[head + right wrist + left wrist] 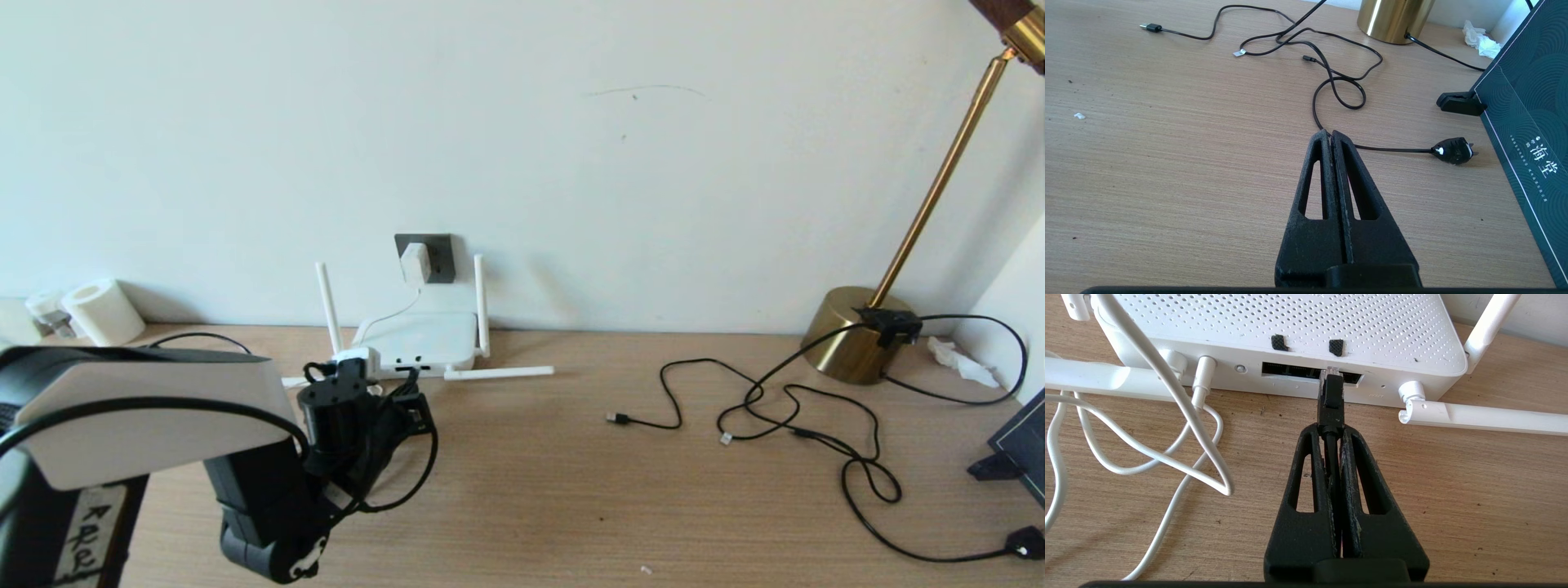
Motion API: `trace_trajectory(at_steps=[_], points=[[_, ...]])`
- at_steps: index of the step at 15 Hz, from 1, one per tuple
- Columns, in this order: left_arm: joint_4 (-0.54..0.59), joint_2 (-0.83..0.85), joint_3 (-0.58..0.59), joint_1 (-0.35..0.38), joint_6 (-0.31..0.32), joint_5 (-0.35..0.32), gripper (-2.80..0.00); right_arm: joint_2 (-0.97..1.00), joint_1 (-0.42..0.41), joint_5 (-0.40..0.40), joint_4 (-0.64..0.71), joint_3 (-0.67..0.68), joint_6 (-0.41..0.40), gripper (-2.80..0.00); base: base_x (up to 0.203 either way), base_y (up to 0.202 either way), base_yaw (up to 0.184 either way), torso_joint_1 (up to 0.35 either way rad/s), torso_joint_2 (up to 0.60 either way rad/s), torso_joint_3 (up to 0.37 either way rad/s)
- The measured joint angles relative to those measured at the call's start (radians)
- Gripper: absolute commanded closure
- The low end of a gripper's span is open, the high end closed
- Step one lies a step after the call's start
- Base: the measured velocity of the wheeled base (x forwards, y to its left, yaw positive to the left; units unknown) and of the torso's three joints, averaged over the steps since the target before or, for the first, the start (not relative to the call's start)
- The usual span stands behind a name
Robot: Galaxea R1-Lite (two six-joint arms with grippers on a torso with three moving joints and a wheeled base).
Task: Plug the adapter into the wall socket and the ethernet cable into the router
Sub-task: Plug cable into router interface
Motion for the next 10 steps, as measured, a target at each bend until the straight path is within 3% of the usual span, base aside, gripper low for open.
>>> trace_trajectory(at_steps=[10], points=[[0.0,0.015,-0.022,-0.003,0.0,0.001,0.0,0.0,0.0,0.0,0.001,0.0,0.0,0.0,0.0,0.0,0.0,0.0,0.0,0.0]])
